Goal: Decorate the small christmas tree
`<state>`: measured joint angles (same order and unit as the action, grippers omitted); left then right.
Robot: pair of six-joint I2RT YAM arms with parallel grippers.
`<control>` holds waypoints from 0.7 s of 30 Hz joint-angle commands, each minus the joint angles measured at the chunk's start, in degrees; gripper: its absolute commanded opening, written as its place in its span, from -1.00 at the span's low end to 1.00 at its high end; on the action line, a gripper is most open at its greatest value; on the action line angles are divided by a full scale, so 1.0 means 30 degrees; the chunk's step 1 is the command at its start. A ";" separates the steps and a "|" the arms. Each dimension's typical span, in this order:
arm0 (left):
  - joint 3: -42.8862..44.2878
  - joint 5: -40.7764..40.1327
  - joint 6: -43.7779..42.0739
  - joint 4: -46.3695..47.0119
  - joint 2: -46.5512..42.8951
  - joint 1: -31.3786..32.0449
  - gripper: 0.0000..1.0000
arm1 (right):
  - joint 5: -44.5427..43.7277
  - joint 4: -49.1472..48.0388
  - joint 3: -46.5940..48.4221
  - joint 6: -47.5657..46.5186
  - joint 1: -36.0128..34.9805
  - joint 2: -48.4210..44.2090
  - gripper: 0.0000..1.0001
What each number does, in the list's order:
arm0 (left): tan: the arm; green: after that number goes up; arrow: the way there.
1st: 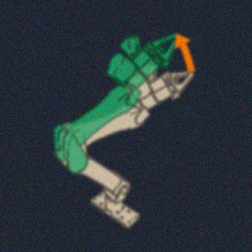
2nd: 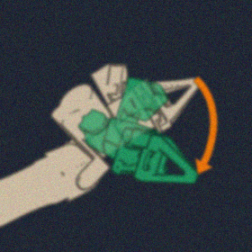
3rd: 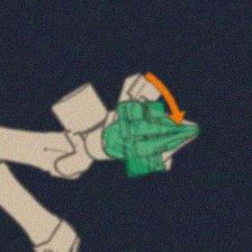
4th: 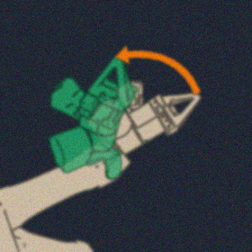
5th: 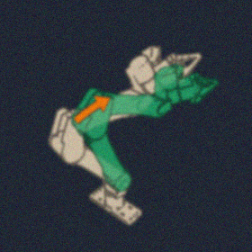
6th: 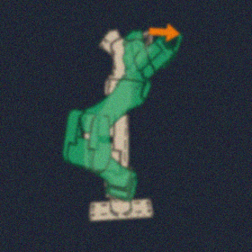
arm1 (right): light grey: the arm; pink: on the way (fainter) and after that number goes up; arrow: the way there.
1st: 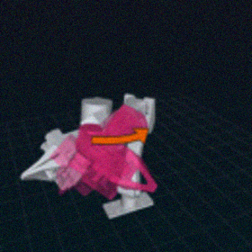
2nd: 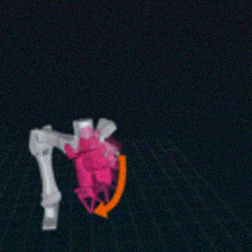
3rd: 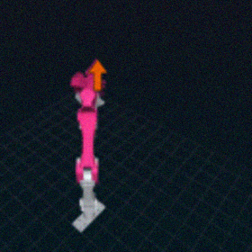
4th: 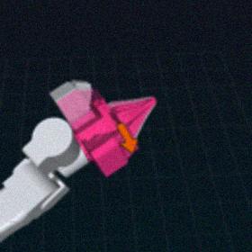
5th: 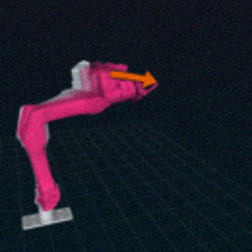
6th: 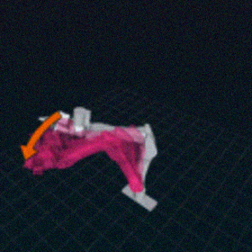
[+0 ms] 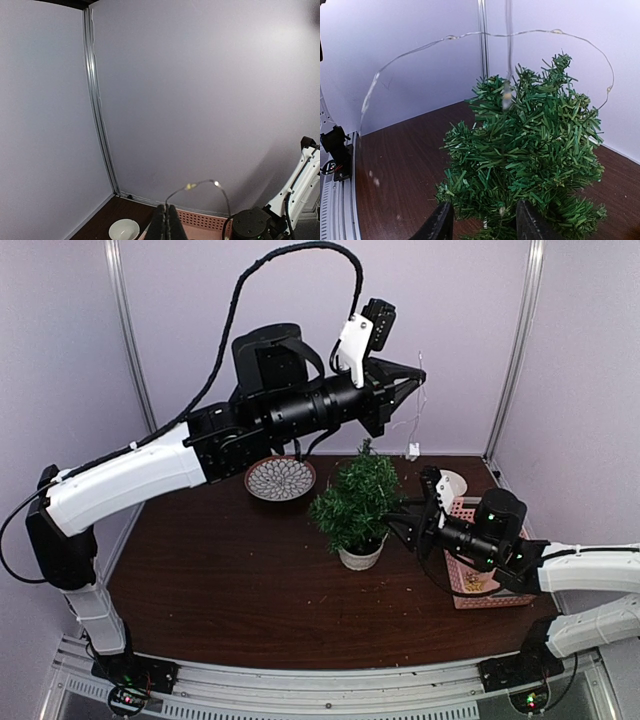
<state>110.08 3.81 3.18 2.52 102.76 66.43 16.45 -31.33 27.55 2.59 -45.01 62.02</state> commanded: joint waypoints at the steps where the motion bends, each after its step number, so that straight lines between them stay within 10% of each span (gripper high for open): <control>1: 0.1120 0.0012 -0.0442 0.0306 0.0336 0.0048 -1.00 | -0.0125 -0.1224 -0.0207 0.0640 -0.0046 0.0334 -0.10; 5: 0.1640 -0.0538 -0.0763 -0.0035 0.0463 0.0050 -1.00 | -0.0054 -0.1323 -0.0306 0.0753 -0.0049 0.0424 -0.35; 9: 0.1657 -0.1896 -0.1628 -0.0591 0.0271 0.0058 -1.00 | 0.0294 -0.0699 -0.0222 0.0588 -0.0025 0.0122 -1.00; 21: -0.1912 -0.9670 -0.7995 -0.1254 -0.1770 -0.0090 -1.00 | 0.0253 0.6593 0.0619 -0.1577 0.0032 -0.4451 -1.00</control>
<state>107.90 -15.66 -12.64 -2.02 101.45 66.43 17.15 -19.88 27.73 0.86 -45.01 52.10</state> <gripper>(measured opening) 0.007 0.021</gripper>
